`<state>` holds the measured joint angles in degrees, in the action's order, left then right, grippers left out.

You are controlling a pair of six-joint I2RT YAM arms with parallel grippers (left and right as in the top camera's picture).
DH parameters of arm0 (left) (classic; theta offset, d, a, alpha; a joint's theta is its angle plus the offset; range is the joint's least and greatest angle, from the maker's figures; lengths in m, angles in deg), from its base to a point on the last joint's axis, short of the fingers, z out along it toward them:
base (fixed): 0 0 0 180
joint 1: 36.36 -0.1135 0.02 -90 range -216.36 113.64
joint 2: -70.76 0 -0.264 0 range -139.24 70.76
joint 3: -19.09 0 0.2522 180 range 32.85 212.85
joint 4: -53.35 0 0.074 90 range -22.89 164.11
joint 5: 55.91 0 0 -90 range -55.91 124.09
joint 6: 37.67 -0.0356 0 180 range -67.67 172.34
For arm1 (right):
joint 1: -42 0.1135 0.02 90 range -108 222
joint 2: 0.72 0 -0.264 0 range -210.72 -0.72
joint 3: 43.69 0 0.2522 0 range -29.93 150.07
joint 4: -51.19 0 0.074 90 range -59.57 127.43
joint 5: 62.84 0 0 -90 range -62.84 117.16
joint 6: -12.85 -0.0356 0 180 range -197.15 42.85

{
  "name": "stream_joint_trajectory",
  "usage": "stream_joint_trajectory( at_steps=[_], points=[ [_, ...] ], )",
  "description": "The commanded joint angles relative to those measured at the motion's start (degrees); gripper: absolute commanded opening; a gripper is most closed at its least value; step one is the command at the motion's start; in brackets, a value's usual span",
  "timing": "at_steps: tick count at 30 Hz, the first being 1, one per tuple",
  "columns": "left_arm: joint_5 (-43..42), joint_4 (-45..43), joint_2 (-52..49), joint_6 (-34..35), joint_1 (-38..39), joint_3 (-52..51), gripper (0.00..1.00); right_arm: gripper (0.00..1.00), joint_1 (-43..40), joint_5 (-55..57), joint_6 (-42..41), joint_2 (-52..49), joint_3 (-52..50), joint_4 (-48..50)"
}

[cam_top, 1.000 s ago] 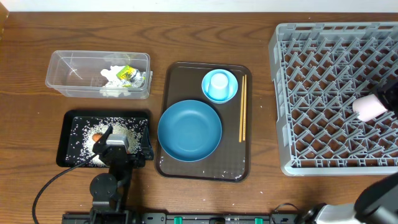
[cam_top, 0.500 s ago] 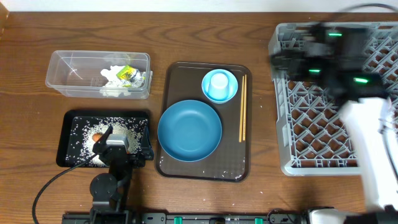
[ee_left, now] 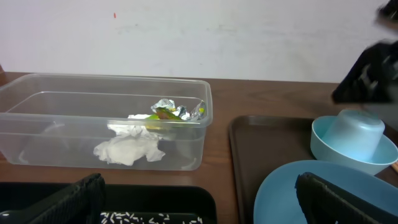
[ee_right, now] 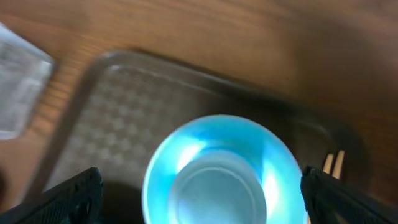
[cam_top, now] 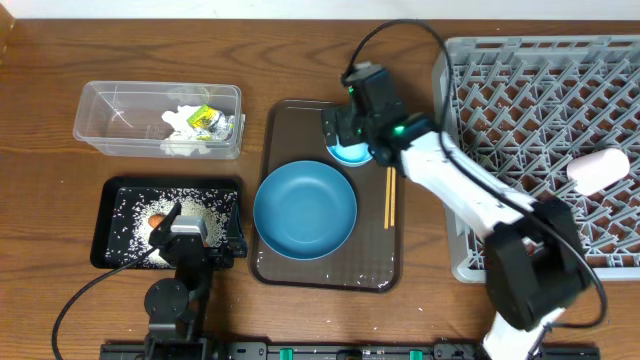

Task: Sort waste into correct bins and load items into the dishwasher rack
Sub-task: 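Reach the right gripper to the light-blue cup on the tray and grasp it, then carry the light-blue cup right and set it in the rack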

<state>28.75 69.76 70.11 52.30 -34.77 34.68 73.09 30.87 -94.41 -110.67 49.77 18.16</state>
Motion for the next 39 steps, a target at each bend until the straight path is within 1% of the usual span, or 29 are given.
stream_joint_trajectory(
  at_steps=[1,5,7,10,11,12,13,16,21,24,27,32,36,39],
  points=[
    [0.2,0.9,0.3,-0.4,-0.3,-1.6,0.99,0.99,0.0,3.8,-2.4,-1.8,0.2,0.3],
    [0.2,0.9,0.3,-0.4,-0.3,-1.6,0.99,0.97,0.1,3.4,-2.5,-3.8,0.2,0.2],
    [0.2,0.9,0.3,-0.4,-0.3,-1.6,0.99,0.94,0.2,3.4,-3.2,-4.6,0.2,0.2],
    [0.2,0.9,0.3,-0.4,-0.3,-1.6,0.99,0.81,0.2,3.4,-4.7,-5.4,0.2,0.3],
    [0.2,0.9,0.3,-0.4,-0.3,-1.6,0.99,0.74,0.2,3.4,-5.1,-5.5,0.2,0.3],
    [0.2,0.9,0.3,-0.4,-0.3,-1.6,0.99,0.71,0.2,3.4,-5.1,-5.5,0.2,0.3],
    [0.2,0.9,0.3,-0.4,-0.3,-1.6,0.99,0.69,0.2,3.4,-5.1,-5.5,0.2,0.3],
    [0.2,0.9,0.3,-0.4,-0.3,-1.6,0.99,0.70,0.3,3.3,-5.0,-5.5,0.2,0.1],
    [0.2,0.9,0.3,-0.4,-0.3,-1.6,0.99,0.61,0.6,2.8,-5.1,-4.9,0.3,-0.9],
    [0.2,0.9,0.3,-0.4,-0.3,-1.6,0.99,0.54,0.3,2.5,-5.9,-2.6,1.4,-1.7],
    [0.2,0.9,0.3,-0.4,-0.3,-1.6,0.99,0.52,-1.4,2.5,-6.1,1.9,4.0,-2.9],
    [0.2,0.9,0.3,-0.4,-0.3,-1.6,0.99,0.51,-8.0,2.4,-5.8,10.6,9.5,-7.3],
    [0.2,0.9,0.3,-0.4,-0.3,-1.6,0.99,0.52,-17.3,2.4,-2.7,16.7,12.9,-10.2],
    [0.2,0.9,0.3,-0.4,-0.3,-1.6,0.99,0.52,-25.4,2.5,-1.3,19.3,13.3,-11.1]
  ],
)
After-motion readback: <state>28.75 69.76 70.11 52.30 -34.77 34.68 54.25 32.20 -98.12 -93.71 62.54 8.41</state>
